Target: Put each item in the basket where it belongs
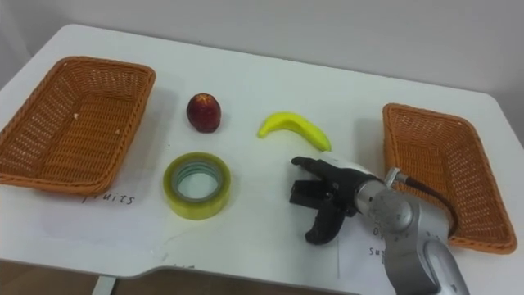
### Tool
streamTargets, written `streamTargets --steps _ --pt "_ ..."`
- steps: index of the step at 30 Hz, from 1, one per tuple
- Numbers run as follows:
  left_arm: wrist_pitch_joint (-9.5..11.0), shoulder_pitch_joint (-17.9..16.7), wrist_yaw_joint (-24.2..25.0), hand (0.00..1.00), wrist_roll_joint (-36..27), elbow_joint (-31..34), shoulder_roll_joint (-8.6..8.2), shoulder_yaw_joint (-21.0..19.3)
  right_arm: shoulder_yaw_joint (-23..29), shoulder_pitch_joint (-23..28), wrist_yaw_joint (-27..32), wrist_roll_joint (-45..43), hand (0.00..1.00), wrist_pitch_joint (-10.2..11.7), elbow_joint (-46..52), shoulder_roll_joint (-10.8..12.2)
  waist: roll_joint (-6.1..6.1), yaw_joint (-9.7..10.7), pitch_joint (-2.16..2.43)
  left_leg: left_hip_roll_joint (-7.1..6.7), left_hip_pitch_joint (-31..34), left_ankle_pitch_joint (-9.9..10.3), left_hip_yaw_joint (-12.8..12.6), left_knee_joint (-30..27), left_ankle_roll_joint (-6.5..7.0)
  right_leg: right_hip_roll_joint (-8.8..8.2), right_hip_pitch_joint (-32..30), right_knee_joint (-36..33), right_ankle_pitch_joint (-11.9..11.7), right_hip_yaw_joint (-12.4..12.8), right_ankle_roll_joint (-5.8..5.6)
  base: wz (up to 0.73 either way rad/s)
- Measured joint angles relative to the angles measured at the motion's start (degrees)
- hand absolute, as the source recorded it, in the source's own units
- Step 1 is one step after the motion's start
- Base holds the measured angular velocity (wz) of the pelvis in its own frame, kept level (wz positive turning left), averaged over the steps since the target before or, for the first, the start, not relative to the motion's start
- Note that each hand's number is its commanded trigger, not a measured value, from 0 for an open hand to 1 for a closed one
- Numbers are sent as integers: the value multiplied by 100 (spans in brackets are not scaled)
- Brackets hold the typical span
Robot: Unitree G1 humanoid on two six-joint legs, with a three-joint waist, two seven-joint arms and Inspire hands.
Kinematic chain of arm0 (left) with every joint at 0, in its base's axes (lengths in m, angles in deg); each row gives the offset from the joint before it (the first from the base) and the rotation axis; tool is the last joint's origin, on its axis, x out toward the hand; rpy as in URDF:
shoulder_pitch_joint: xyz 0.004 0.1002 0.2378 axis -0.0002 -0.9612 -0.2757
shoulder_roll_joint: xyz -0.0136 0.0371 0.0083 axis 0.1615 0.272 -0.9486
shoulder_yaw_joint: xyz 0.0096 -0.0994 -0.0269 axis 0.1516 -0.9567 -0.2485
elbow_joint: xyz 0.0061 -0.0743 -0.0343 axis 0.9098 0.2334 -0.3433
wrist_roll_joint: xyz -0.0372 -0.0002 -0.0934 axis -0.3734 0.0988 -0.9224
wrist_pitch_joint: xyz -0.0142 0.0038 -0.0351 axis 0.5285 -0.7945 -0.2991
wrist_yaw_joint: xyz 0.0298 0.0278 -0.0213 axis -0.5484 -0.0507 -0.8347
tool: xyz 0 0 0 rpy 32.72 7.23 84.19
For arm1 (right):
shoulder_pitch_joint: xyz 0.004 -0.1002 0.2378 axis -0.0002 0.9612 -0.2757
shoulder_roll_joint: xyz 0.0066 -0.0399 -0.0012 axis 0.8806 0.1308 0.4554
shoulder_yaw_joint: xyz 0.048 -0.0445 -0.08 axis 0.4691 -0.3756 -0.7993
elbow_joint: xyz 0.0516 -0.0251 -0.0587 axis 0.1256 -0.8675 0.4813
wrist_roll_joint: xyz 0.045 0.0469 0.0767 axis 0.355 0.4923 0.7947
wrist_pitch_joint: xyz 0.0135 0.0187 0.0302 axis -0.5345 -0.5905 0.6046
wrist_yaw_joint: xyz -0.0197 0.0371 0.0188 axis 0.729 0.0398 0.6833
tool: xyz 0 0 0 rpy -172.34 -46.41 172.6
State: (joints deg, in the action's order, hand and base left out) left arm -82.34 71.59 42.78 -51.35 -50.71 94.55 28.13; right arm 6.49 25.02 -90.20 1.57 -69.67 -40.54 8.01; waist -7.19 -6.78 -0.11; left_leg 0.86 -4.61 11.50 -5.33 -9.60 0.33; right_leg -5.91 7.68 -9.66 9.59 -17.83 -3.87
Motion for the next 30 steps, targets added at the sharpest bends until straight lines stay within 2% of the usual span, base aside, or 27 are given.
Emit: streamTargets --steps 6,15,25,26,27,30 --pt "-78 9 -99 0 0 5 -24 6 -2 -37 216 -4 0 -6 -166 2 -34 12 -6 -8 38 0 64 6 0 0 -3 -2 0 -19 0 4" --pt "-198 6 -252 0 5 43 -9 21 18 -38 516 -166 0 -196 -234 -11 -85 17 -7 -10 100 0 70 -25 0 0 -66 -4 -1 -8 1 0" --pt "-245 20 -359 0 5 253 -28 1 41 -30 514 -195 0 -282 -260 -6 -93 5 -7 -12 89 0 69 -26 0 1 -50 -4 -1 45 1 0" --pt "-253 20 -360 0 6 253 -29 0 41 -31 515 -194 57 -290 -260 -6 -93 4 -7 -12 89 0 69 -26 0 1 -50 -4 -1 45 1 0" --pt "-277 20 -364 0 5 253 -29 0 40 -32 515 -194 100 -312 -260 -5 -93 3 -7 -12 90 0 69 -26 0 1 -50 -4 -1 45 1 0" --pt "-305 20 -371 0 1 252 -29 5 9 -38 519 -193 100 -348 -263 -6 -94 -11 -7 -11 87 0 67 -27 0 1 -49 -4 -1 46 1 0"
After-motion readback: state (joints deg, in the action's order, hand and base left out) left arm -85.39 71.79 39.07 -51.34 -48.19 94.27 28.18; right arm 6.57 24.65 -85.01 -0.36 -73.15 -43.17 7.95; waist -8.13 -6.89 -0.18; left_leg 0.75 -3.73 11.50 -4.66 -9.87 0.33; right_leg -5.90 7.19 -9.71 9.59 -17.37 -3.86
